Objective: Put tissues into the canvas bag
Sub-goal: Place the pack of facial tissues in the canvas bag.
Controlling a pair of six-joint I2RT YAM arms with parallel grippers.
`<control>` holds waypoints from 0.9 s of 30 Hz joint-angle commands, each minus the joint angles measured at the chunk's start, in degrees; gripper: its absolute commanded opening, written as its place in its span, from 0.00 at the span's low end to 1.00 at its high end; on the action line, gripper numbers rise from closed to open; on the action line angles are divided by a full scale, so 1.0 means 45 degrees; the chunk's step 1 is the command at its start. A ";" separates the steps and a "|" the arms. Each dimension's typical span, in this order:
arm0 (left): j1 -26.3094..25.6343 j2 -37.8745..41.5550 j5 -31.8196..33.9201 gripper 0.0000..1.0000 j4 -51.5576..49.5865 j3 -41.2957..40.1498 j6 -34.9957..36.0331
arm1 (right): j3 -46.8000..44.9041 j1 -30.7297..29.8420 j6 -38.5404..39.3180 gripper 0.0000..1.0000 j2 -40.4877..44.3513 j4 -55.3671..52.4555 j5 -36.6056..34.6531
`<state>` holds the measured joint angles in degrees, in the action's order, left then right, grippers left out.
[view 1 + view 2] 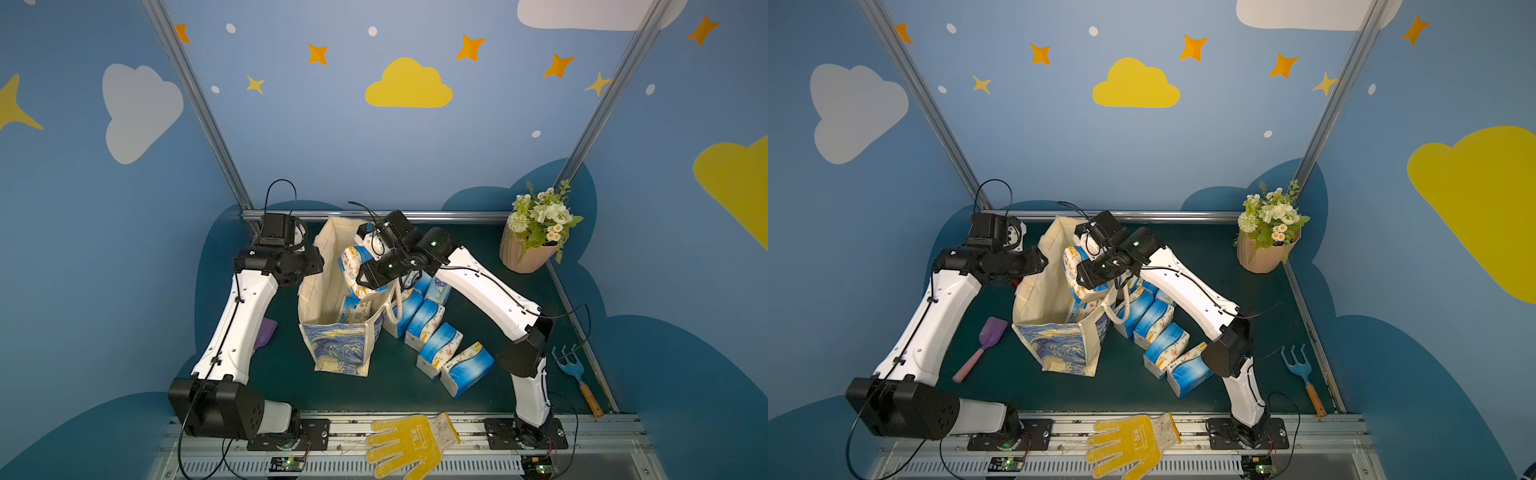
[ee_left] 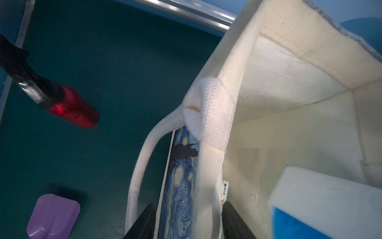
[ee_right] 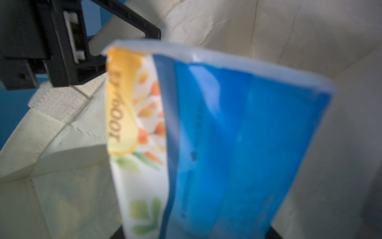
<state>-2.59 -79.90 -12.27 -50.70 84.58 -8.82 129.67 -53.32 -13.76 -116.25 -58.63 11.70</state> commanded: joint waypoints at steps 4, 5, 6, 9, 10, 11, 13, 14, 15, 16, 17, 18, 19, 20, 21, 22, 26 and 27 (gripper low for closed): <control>0.0355 -0.0485 -0.1042 0.04 -0.0746 0.0588 0.0203 | 0.0666 -0.0120 0.0200 0.52 -0.0236 -0.0119 0.0253; 0.0426 -0.0531 -0.1132 0.04 -0.0729 0.0552 0.0149 | 0.0694 -0.0124 0.0208 0.52 -0.0260 -0.0146 0.0251; 0.0482 -0.0521 -0.1231 0.04 -0.0613 0.0493 0.0125 | 0.0715 -0.0124 0.0216 0.52 -0.0281 -0.0146 0.0251; 0.0600 -0.0407 -0.1188 0.07 -0.0397 0.0385 -0.0019 | 0.0746 -0.0124 0.0226 0.52 -0.0321 -0.0170 0.0231; 0.0634 -0.0394 -0.1226 0.09 -0.0377 0.0385 -0.0035 | 0.0755 -0.0124 0.0245 0.52 -0.0320 -0.0182 0.0251; 0.0649 -0.0327 -0.1319 0.17 -0.0345 0.0376 -0.0022 | 0.0802 -0.0124 0.0253 0.52 -0.0342 -0.0211 0.0251; 0.0691 -0.0106 -0.1566 0.56 -0.0161 0.0284 0.0063 | 0.0916 -0.0124 0.0266 0.52 -0.0394 -0.0275 0.0251; 0.0693 0.0052 -0.1830 0.57 0.0024 0.0179 0.0133 | 0.1029 -0.0124 0.0288 0.52 -0.0445 -0.0338 0.0253; 0.0723 0.0225 -0.2146 0.35 0.0176 0.0068 0.0203 | 0.1127 -0.0124 0.0313 0.52 -0.0492 -0.0401 0.0270; 0.0755 0.0370 -0.2253 0.22 0.0350 -0.0020 0.0131 | 0.1215 -0.0124 0.0323 0.52 -0.0543 -0.0432 0.0253; 0.0777 0.0447 -0.2133 0.20 0.0377 -0.0019 0.0091 | 0.1291 -0.0124 0.0329 0.52 -0.0588 -0.0485 0.0252; 0.0791 0.0469 -0.2015 0.19 0.0288 0.0062 0.0089 | 0.1336 -0.0119 0.0342 0.52 -0.0612 -0.0523 0.0251; 0.0818 0.0492 -0.1866 0.16 0.0153 0.0150 0.0085 | 0.1361 -0.0124 0.0348 0.52 -0.0638 -0.0565 0.0270; 0.0825 0.0461 -0.1725 0.07 -0.0046 0.0319 0.0068 | 0.1361 -0.0124 0.0377 0.52 -0.0632 -0.0622 0.0287; 0.0859 0.0417 -0.1627 0.04 -0.0284 0.0494 0.0046 | 0.1371 -0.0124 0.0362 0.52 -0.0633 -0.0659 0.0291; 0.0901 0.0376 -0.1589 0.04 -0.0540 0.0694 0.0046 | 0.1378 -0.0124 0.0381 0.52 -0.0635 -0.0715 0.0279; 0.0902 0.0203 -0.1943 0.04 -0.1130 0.1106 0.0269 | 0.1444 -0.0143 0.0455 0.52 -0.0598 -0.0930 0.0158; 0.0885 0.0139 -0.2057 0.04 -0.1211 0.1151 0.0313 | 0.1449 -0.0149 0.0462 0.52 -0.0584 -0.0954 0.0119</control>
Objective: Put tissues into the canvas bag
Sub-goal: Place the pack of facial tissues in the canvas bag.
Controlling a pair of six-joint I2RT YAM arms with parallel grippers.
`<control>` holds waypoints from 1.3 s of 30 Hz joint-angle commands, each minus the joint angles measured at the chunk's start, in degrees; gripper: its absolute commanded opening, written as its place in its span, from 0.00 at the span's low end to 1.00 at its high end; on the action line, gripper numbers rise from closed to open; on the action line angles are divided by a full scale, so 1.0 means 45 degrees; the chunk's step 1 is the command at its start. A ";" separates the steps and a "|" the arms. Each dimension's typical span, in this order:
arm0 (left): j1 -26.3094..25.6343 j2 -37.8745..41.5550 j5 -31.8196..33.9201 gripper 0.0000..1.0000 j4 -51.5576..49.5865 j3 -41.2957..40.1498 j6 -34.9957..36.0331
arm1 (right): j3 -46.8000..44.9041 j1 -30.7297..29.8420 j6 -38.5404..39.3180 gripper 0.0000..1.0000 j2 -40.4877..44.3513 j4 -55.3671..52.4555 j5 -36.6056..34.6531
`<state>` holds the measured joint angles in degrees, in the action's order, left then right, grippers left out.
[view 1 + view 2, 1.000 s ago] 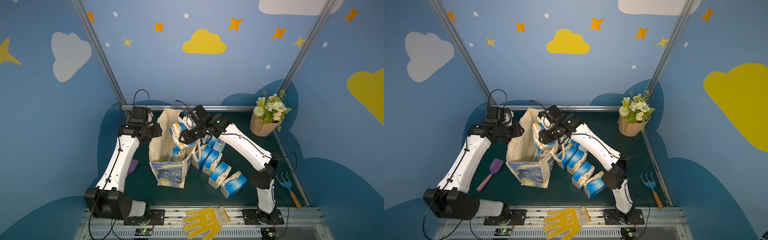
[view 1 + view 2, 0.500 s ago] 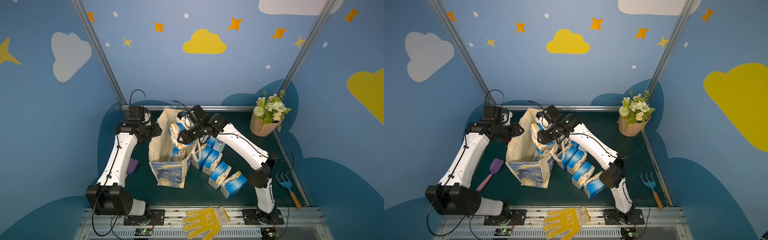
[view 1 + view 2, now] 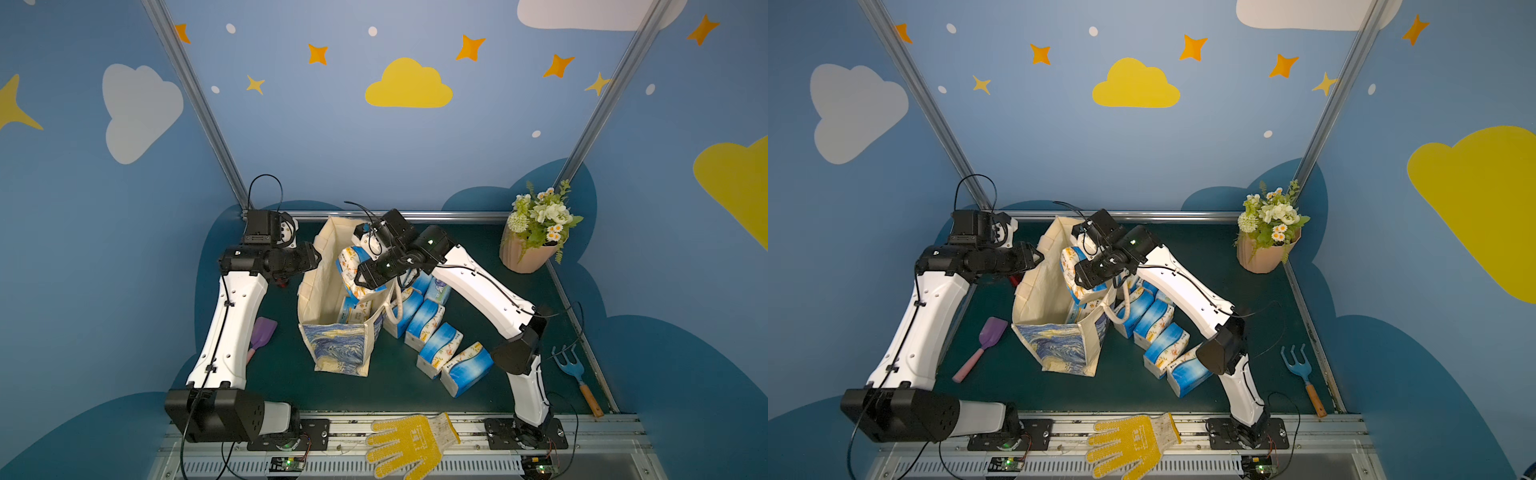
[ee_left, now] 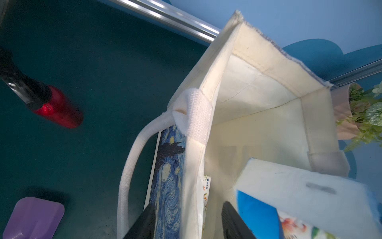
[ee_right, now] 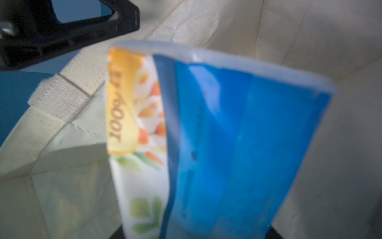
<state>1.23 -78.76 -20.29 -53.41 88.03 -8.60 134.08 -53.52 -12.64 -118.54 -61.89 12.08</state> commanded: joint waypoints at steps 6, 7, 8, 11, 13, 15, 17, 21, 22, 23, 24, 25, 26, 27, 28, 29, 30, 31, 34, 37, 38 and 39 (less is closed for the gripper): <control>0.0057 -0.0420 -0.1184 0.04 -0.0755 0.0345 0.0739 | 0.0457 -0.0192 0.0255 0.52 -0.0024 -0.0251 -0.0046; 0.0059 -0.0327 -0.1166 0.04 -0.0605 0.0309 0.0739 | 0.0460 -0.0197 0.0267 0.53 -0.0030 -0.0251 -0.0047; 0.0075 -0.0236 -0.1074 0.04 -0.0468 0.0308 0.0748 | 0.0458 -0.0214 0.0271 0.53 -0.0025 -0.0280 -0.0064; 0.0083 0.0301 -0.0978 0.04 0.0111 0.0399 0.0683 | 0.0456 -0.0217 0.0328 0.53 0.0007 -0.0307 -0.0171; 0.0146 0.0735 -0.0775 0.04 0.0766 0.0347 0.0492 | 0.0418 -0.0197 0.0364 0.56 0.0079 -0.0201 -0.0198; 0.0252 0.1133 -0.0426 0.04 0.1341 0.0282 0.0171 | 0.0419 -0.0199 0.0401 0.58 0.0087 -0.0154 -0.0135; 0.0396 0.1447 -0.0202 0.25 0.1687 0.0260 -0.0104 | 0.0412 -0.0217 0.0404 0.60 0.0054 -0.0134 -0.0020; 0.0457 0.1757 -0.0139 0.30 0.2024 0.0156 -0.0210 | 0.0404 -0.0236 0.0281 0.63 -0.0063 -0.0200 0.0216; 0.0473 0.1780 -0.0149 0.30 0.2071 0.0121 -0.0298 | 0.0429 -0.0280 0.0241 0.64 -0.0133 -0.0263 0.0334; 0.0499 0.1761 -0.0211 0.23 0.2135 0.0121 -0.0375 | 0.0453 -0.0347 0.0243 0.65 -0.0194 -0.0376 0.0415; 0.0530 0.1764 -0.0287 0.16 0.2170 0.0118 -0.0473 | 0.0493 -0.0416 0.0287 0.67 -0.0270 -0.0527 0.0422; 0.0582 0.1707 -0.0347 0.13 0.2199 0.0153 -0.0589 | 0.0594 -0.0502 0.0392 0.72 -0.0377 -0.0779 0.0404; 0.0652 0.1634 -0.0442 0.13 0.2200 0.0173 -0.0704 | 0.0731 -0.0580 0.0499 0.74 -0.0503 -0.1051 0.0337; 0.0709 0.1559 -0.0549 0.15 0.2210 0.0203 -0.0818 | 0.0849 -0.0634 0.0574 0.76 -0.0592 -0.1272 0.0263; 0.0786 0.1485 -0.0746 0.14 0.2247 0.0190 -0.0942 | 0.0959 -0.0674 0.0649 0.76 -0.0681 -0.1460 0.0201; 0.0865 0.1414 -0.0982 0.09 0.2323 0.0174 -0.1045 | 0.1007 -0.0704 0.0680 0.76 -0.0744 -0.1562 0.0122; 0.0920 0.1334 -0.1256 0.04 0.2338 0.0170 -0.1097 | 0.1024 -0.0734 0.0696 0.76 -0.0766 -0.1591 0.0093; 0.0946 0.1266 -0.1395 0.04 0.2356 0.0131 -0.1163 | 0.1007 -0.0744 0.0710 0.76 -0.0750 -0.1566 0.0090; 0.0956 0.1089 -0.1793 0.04 0.2396 0.0091 -0.1138 | 0.0986 -0.0764 0.0710 0.76 -0.0602 -0.1335 0.0092; 0.0989 0.1123 -0.2148 0.04 0.2604 -0.0013 -0.1230 | 0.0983 -0.0744 0.0797 0.76 -0.0318 -0.1065 0.0047; 0.1100 0.1135 -0.2329 0.04 0.2835 -0.0056 -0.1511 | 0.0984 -0.0726 0.0855 0.76 -0.0215 -0.1016 -0.0021; 0.1327 0.1126 -0.2752 0.04 0.3216 -0.0140 -0.1966 | 0.0985 -0.0710 0.0919 0.76 -0.0040 -0.0979 -0.0108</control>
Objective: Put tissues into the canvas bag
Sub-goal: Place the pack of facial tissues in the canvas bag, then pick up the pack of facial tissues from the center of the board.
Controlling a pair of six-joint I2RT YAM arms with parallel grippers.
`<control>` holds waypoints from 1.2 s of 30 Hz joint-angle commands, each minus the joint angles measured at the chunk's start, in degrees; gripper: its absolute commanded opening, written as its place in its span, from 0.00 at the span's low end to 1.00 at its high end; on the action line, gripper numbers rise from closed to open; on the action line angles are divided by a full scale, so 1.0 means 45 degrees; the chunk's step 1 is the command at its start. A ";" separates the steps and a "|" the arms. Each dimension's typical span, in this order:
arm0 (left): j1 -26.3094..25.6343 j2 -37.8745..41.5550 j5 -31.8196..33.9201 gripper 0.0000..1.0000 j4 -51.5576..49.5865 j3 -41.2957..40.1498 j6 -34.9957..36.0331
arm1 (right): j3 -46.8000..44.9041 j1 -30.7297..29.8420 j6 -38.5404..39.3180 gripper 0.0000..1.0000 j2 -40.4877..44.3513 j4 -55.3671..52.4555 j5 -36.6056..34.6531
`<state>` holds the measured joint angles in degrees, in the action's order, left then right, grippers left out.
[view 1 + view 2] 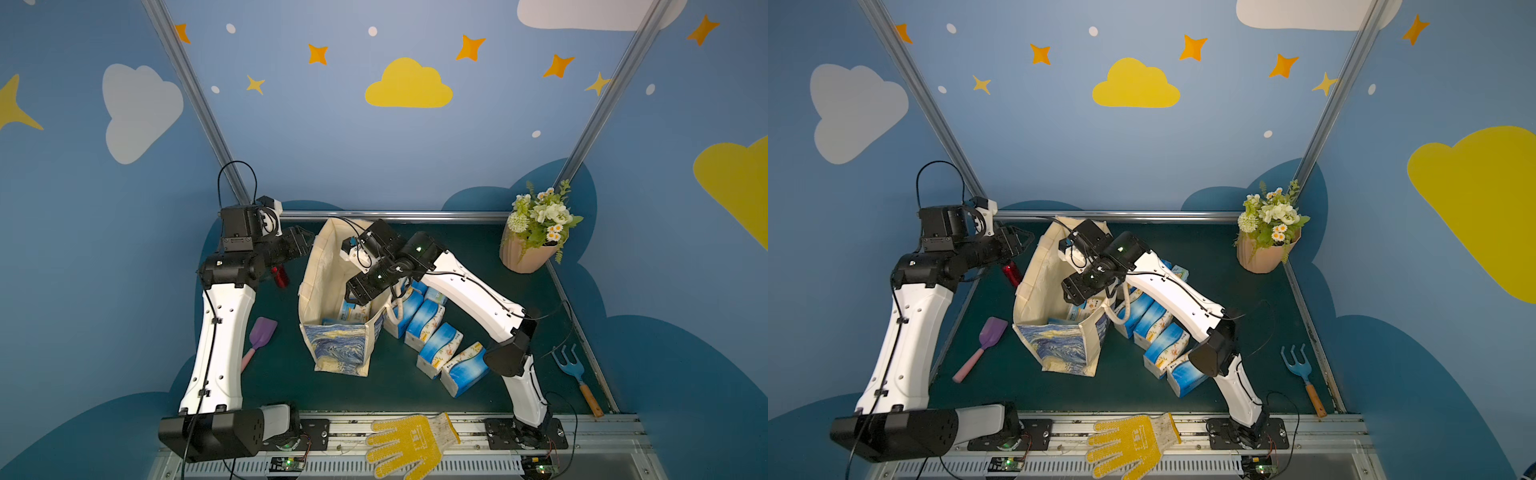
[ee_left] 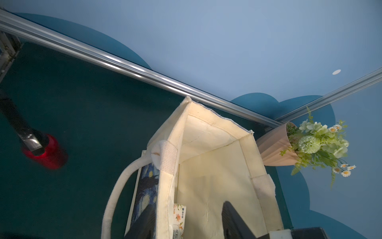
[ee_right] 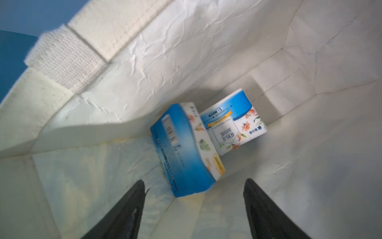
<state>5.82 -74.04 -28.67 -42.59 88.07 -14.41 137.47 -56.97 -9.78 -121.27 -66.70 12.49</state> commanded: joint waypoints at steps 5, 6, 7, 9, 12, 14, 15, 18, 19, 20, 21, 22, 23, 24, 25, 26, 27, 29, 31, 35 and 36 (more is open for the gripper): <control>0.1339 -0.0482 -0.3487 0.04 0.2102 -0.0156 -0.2381 | -0.0363 0.0207 0.0559 0.78 0.1579 0.0636 -0.0507; 0.1375 -0.0567 -0.3550 0.04 0.2139 -0.0130 -0.2459 | -0.0431 0.0255 0.0601 0.78 0.1742 0.0717 -0.0573; 0.1382 -0.0630 -0.3530 0.04 0.2106 -0.0127 -0.2466 | -0.0432 0.0303 0.0643 0.79 0.1820 0.0710 -0.0652; 0.1438 -0.0714 -0.3624 0.04 0.2041 -0.0137 -0.2422 | -0.0434 0.0421 0.0701 0.79 0.1983 0.0681 -0.0794; 0.1547 -0.0727 -0.3857 0.20 0.2159 -0.0260 -0.2334 | -0.0534 0.0577 0.0692 0.79 0.2241 0.0685 -0.0947; 0.1555 -0.0602 -0.3722 0.34 0.2212 -0.0360 -0.2200 | -0.0624 0.0655 0.0698 0.79 0.2420 0.0734 -0.1005; 0.1557 -0.0504 -0.3637 0.38 0.2289 -0.0485 -0.2080 | -0.0679 0.0686 0.0706 0.79 0.2472 0.0753 -0.1044; 0.1557 -0.0069 -0.3161 0.56 0.2463 -0.0877 -0.1738 | -0.0720 0.0756 0.0669 0.79 0.2591 0.0779 -0.1105; 0.1552 0.0071 -0.3091 0.59 0.2562 -0.1018 -0.1613 | -0.0753 0.0765 0.0661 0.79 0.2626 0.0767 -0.1152; 0.1557 0.0202 -0.2985 0.63 0.2622 -0.1127 -0.1554 | -0.0807 0.0784 0.0658 0.79 0.2651 0.0762 -0.1189; 0.1557 0.0316 -0.2918 0.67 0.2664 -0.1227 -0.1468 | -0.0884 0.0800 0.0659 0.79 0.2713 0.0791 -0.1223; 0.1538 0.0436 -0.2902 0.71 0.2684 -0.1317 -0.1318 | -0.0984 0.0823 0.0652 0.79 0.2764 0.0834 -0.1239; 0.1554 0.0525 -0.2897 0.76 0.2749 -0.1411 -0.1246 | -0.1063 0.0859 0.0644 0.79 0.2807 0.0846 -0.1279; 0.1557 0.0653 -0.2877 0.83 0.2826 -0.1543 -0.1145 | -0.1131 0.0909 0.0622 0.79 0.2847 0.0857 -0.1325; 0.1542 0.0804 -0.2785 0.89 0.2923 -0.1681 -0.1064 | -0.1197 0.0958 0.0608 0.79 0.2916 0.0866 -0.1348; 0.1544 0.0926 -0.2762 0.93 0.2996 -0.1769 -0.0983 | -0.1292 0.1008 0.0573 0.79 0.2974 0.0863 -0.1360; 0.1545 0.1071 -0.2771 0.95 0.3098 -0.1862 -0.0875 | -0.1427 0.1071 0.0566 0.79 0.3084 0.0903 -0.1384; 0.1538 0.1301 -0.2768 1.00 0.3223 -0.1997 -0.0777 | -0.1838 0.1182 0.0525 0.79 0.3361 0.1066 -0.1428; 0.1536 0.1527 -0.2862 1.00 0.3400 -0.2123 -0.0631 | -0.2424 0.1318 0.0426 0.79 0.3747 0.1406 -0.1409; 0.1539 0.1762 -0.2690 0.75 0.3409 -0.2176 -0.0634 | -0.3341 0.1599 0.0233 0.79 0.4296 0.1894 -0.1248; 0.1537 0.1739 -0.2632 0.52 0.3209 -0.2053 -0.0570 | -0.3431 0.1644 0.0235 0.79 0.4364 0.1900 -0.1243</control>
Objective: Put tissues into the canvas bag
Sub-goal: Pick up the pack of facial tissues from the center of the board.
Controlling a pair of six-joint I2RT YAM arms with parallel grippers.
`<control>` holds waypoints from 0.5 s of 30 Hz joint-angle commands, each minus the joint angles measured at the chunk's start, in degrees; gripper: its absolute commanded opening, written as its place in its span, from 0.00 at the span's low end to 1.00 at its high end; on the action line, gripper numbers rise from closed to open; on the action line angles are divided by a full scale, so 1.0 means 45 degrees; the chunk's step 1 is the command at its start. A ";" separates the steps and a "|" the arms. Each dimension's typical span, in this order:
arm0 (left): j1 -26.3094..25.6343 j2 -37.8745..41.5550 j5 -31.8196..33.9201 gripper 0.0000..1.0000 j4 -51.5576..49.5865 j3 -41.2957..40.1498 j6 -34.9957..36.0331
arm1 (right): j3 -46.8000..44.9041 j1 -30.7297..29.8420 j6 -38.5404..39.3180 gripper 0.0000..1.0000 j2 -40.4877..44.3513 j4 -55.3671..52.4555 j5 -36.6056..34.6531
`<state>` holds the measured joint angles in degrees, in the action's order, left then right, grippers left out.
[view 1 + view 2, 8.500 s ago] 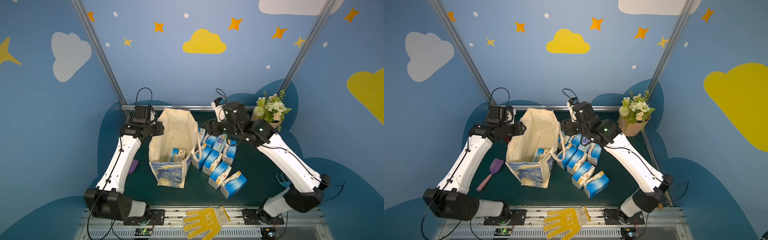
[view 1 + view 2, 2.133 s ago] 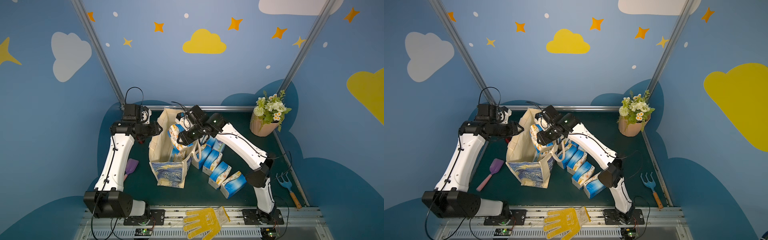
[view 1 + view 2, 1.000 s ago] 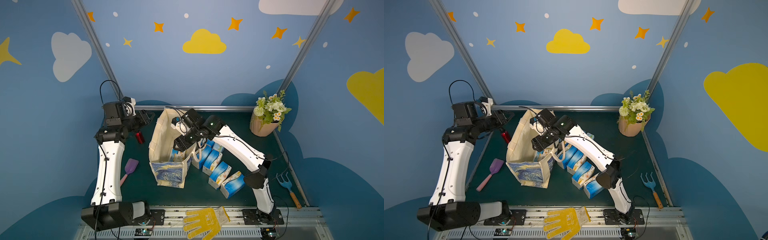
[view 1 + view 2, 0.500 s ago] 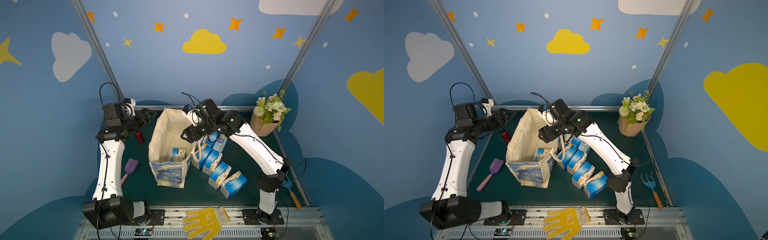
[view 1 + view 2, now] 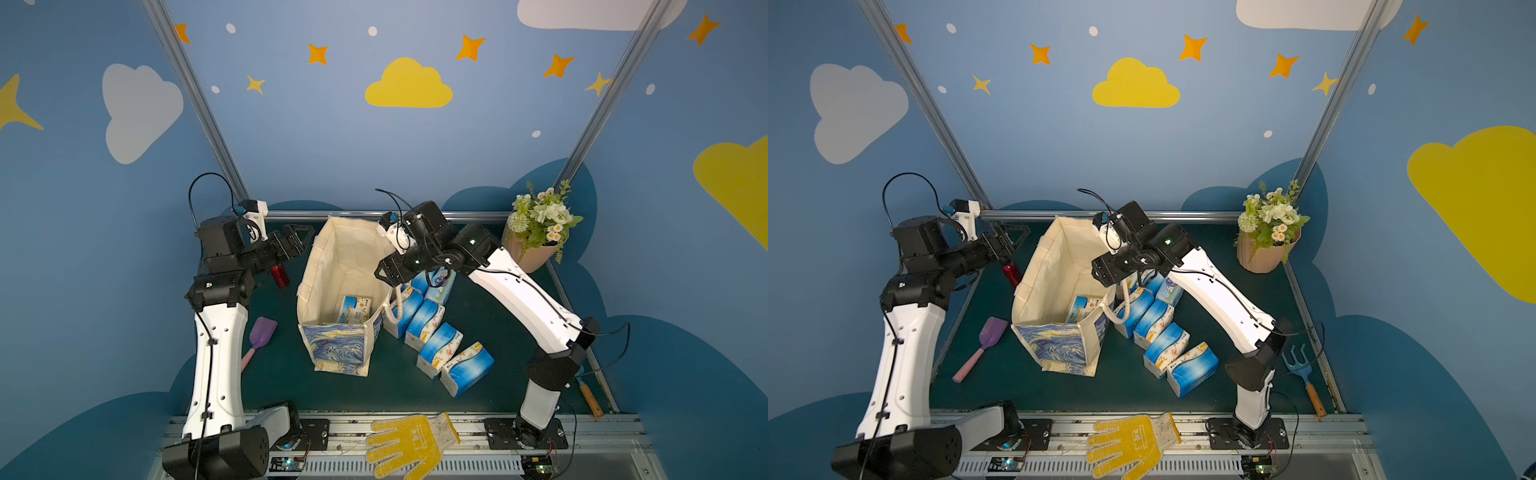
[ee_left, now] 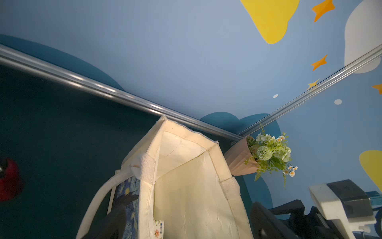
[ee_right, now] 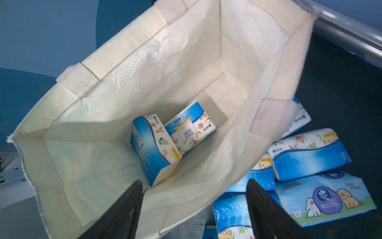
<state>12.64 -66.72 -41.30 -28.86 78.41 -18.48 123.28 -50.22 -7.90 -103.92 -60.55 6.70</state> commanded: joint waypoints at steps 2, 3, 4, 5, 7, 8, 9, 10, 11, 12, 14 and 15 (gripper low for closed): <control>0.0022 -0.0117 0.0613 0.04 -0.0647 0.0532 0.0386 | -0.0379 0.0231 -0.0199 0.79 0.0589 0.0551 0.0054; 0.0008 -0.0289 0.0656 0.04 -0.1174 0.0822 0.0564 | -0.0432 0.0259 -0.0205 0.79 0.0622 0.0539 0.0045; -0.0007 -0.0455 0.0536 0.04 -0.1594 0.1091 0.0796 | -0.0471 0.0278 -0.0215 0.79 0.0649 0.0539 0.0045; -0.0031 -0.0611 0.0591 0.04 -0.2069 0.1368 0.0903 | -0.0502 0.0299 -0.0205 0.79 0.0681 0.0536 0.0035; -0.0109 -0.0721 0.0946 0.04 -0.2590 0.1626 0.0905 | -0.0598 0.0336 -0.0219 0.79 0.0733 0.0565 0.0016; -0.0197 -0.0747 0.1133 0.04 -0.2859 0.1735 0.1032 | -0.0670 0.0347 -0.0222 0.79 0.0768 0.0565 0.0005; -0.0299 -0.0729 0.1539 0.04 -0.3118 0.1875 0.1078 | -0.0743 0.0377 -0.0244 0.79 0.0791 0.0567 0.0010; -0.0417 -0.0701 0.2044 0.04 -0.3342 0.1987 0.1161 | -0.0806 0.0407 -0.0236 0.79 0.0818 0.0576 0.0000; -0.0580 -0.0705 0.2632 0.04 -0.3625 0.2097 0.1327 | -0.0898 0.0434 -0.0256 0.79 0.0870 0.0569 0.0006; -0.0800 -0.0700 0.3305 0.04 -0.3878 0.2229 0.1452 | -0.1014 0.0489 -0.0265 0.79 0.0953 0.0542 -0.0030; -0.1380 -0.0749 0.4601 0.04 -0.4328 0.2437 0.1844 | -0.1359 0.0634 -0.0408 0.79 0.1259 0.0451 -0.0585; -0.1668 -0.0767 0.5129 0.04 -0.4493 0.2464 0.2011 | -0.1638 0.0720 -0.0468 0.79 0.1501 0.0446 -0.0946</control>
<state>7.62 -70.17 -27.53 -44.10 87.66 -12.88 117.80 -48.03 -8.97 -100.79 -58.46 5.87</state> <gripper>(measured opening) 0.039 0.792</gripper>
